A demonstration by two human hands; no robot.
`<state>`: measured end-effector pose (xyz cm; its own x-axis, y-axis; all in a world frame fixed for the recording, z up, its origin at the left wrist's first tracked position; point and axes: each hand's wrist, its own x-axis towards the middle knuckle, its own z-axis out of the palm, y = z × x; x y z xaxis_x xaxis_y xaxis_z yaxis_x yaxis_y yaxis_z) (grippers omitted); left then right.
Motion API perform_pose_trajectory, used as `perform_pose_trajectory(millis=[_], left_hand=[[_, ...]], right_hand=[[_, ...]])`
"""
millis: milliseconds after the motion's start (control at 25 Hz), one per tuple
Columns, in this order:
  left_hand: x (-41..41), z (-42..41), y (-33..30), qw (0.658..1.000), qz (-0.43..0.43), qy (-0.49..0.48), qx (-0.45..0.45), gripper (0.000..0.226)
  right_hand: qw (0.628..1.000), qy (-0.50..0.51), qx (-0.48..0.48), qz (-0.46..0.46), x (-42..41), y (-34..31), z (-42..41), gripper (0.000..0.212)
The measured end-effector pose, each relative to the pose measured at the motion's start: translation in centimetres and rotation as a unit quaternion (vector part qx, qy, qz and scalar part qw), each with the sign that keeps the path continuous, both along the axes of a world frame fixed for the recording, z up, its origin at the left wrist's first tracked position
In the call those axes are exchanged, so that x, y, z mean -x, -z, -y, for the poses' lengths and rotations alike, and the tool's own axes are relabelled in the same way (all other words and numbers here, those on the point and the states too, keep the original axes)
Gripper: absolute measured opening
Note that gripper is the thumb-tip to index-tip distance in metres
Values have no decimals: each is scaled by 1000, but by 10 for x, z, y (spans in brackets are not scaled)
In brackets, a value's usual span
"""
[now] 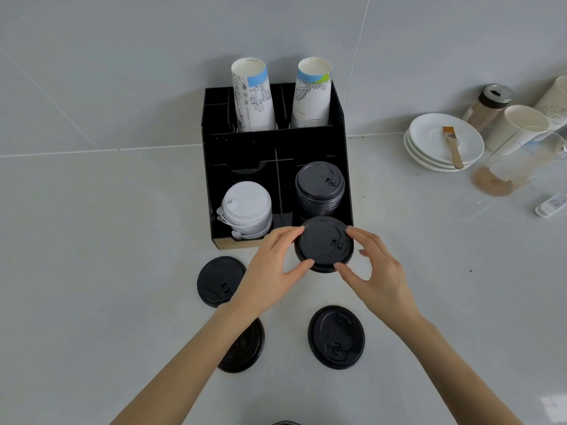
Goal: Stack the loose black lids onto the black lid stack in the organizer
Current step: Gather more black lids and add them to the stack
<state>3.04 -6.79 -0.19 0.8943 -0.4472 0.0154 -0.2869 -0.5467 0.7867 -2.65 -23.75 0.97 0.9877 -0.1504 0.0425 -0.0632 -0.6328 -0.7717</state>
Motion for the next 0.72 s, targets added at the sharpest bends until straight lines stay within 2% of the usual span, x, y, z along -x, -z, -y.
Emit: perform_pose_trajectory(millis=[320, 720], left_hand=[[-31, 14, -19, 999, 30, -24, 11, 58], [-82, 32, -20, 998, 33, -57, -15, 56]], right_hand=[[999, 8, -8, 41, -36, -14, 7, 51], [999, 12, 14, 34, -94, -13, 16, 49]])
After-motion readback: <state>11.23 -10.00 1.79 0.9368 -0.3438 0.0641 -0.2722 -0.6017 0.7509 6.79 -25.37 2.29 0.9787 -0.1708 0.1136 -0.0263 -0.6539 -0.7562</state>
